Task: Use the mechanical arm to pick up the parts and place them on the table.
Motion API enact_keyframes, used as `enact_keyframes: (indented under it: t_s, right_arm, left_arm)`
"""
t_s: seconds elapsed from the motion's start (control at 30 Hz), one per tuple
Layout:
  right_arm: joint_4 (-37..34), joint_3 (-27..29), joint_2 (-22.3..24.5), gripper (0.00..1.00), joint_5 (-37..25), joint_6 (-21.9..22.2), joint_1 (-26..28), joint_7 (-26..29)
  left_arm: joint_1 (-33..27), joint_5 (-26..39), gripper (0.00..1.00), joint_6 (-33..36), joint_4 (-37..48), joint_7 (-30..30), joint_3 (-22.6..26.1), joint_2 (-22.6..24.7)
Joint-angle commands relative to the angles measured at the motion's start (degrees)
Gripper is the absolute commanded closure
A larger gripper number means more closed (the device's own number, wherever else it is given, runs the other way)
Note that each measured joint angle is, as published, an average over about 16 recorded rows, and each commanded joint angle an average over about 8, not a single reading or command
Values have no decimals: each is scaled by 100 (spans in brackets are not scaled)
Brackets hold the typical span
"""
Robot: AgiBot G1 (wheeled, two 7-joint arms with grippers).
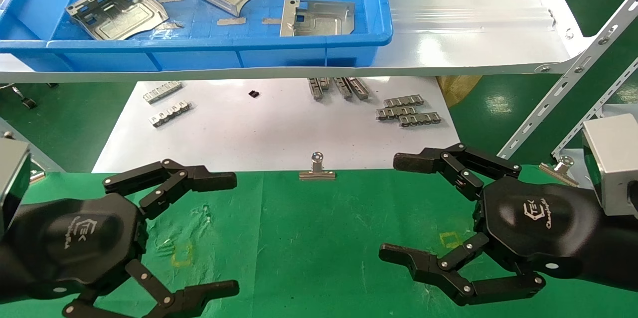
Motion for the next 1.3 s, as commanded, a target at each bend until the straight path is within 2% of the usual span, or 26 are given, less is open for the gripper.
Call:
enact_keyframes:
  t_s: [0.03, 0.2, 0.47, 1.3]
  right_arm:
    - [0, 0, 0, 0, 0, 0, 0, 0]
    - [0, 0, 0, 0, 0, 0, 0, 0]
    - [0, 0, 0, 100, 0, 0, 0, 0]
    - [0, 0, 0, 100, 0, 0, 0, 0]
  left_arm:
    - [0, 0, 0, 0, 0, 0, 0, 0]
    - [0, 0, 0, 0, 0, 0, 0, 0]
    - [0, 0, 0, 0, 0, 0, 0, 0]
    - [0, 0, 0, 0, 0, 0, 0, 0]
